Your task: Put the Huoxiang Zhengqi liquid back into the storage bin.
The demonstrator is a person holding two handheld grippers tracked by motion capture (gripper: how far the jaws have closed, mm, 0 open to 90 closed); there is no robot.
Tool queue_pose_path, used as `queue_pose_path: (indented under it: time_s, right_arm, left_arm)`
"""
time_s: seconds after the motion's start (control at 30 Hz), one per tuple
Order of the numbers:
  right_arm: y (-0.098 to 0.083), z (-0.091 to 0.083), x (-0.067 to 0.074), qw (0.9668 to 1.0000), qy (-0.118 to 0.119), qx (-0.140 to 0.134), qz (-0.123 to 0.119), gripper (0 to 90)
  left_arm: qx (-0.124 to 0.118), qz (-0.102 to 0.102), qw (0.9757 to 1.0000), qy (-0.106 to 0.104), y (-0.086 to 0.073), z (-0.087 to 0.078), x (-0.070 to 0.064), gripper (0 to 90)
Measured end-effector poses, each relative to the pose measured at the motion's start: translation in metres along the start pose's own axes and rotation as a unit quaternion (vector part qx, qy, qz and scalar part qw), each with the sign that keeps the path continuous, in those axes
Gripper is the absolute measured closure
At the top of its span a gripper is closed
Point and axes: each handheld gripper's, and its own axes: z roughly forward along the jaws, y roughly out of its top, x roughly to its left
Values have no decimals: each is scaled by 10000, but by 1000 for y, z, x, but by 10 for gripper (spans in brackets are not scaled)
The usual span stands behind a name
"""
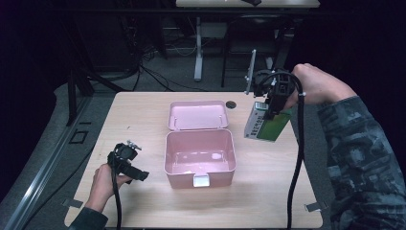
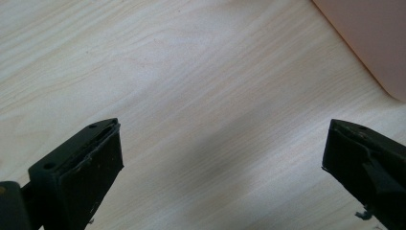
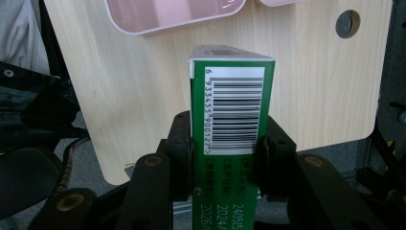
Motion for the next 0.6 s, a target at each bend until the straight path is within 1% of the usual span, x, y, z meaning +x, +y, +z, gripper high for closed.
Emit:
queue_pose_path:
  time_s: [0.37, 0.6]
  right_arm:
    - [13, -7, 3, 9999, -17, 16, -147, 635]
    - [26, -12, 6, 9996, -45, 21, -289, 636]
  left_arm:
    - [10, 6, 10000, 5, 0, 0, 0, 1]
    - [12, 14, 10000, 1, 0, 0, 0, 1]
